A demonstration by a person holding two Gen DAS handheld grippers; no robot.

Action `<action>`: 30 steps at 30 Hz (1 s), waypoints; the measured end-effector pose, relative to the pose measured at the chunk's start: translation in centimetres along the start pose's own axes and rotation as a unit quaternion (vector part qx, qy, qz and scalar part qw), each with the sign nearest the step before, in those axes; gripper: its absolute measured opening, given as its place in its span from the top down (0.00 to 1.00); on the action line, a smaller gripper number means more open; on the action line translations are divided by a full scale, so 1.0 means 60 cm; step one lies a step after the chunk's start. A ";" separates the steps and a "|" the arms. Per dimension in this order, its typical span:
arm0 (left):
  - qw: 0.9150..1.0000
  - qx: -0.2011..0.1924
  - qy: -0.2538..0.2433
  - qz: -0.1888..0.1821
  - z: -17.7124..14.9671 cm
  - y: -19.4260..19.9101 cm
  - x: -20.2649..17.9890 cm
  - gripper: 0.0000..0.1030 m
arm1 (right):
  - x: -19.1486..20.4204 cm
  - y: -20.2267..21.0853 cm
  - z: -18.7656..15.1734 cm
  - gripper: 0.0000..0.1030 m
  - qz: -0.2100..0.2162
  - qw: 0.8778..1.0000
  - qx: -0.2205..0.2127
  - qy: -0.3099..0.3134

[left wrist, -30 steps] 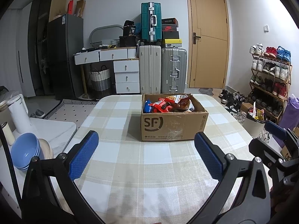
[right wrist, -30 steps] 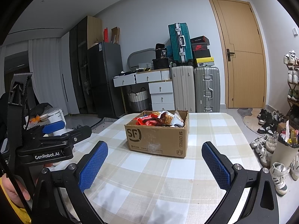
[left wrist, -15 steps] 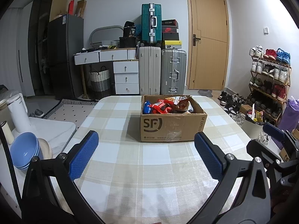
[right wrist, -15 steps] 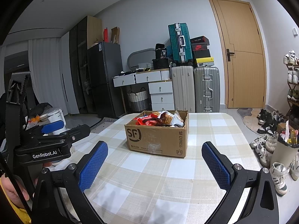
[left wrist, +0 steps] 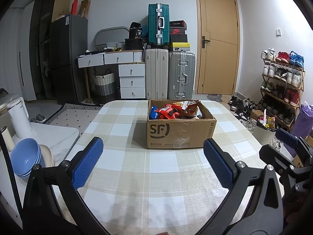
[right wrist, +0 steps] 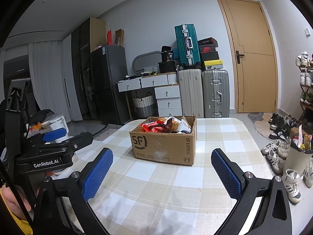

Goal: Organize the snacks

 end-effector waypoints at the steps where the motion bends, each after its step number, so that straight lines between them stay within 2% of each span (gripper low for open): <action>1: 1.000 0.000 0.000 0.000 0.000 0.000 0.000 0.01 | 0.001 0.001 0.000 0.01 0.000 1.000 0.000 0.000; 7: 1.000 -0.016 0.011 0.004 0.003 0.008 0.008 0.01 | 0.000 0.000 0.000 0.01 0.000 1.000 -0.001 0.000; 21: 1.000 -0.004 0.006 0.009 -0.001 0.006 0.004 0.01 | 0.002 0.001 0.000 0.01 0.001 1.000 0.001 -0.001; 26: 0.999 0.015 0.026 -0.023 -0.004 -0.005 0.009 0.01 | 0.001 0.001 0.000 0.01 0.001 1.000 0.001 -0.002; 30: 0.997 0.030 0.056 -0.034 -0.007 -0.019 0.027 0.01 | 0.004 0.002 -0.002 0.01 0.002 1.000 0.003 -0.001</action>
Point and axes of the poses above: each gripper's, at about its wrist camera, not at the fingertips, and y roughly against the way its jaws point, x to its left, z to its top, the point moved 4 cm from there along -y, roughly the way its jaws point, and after that the axes turned 5 degrees about y, right-handed, at the moved point
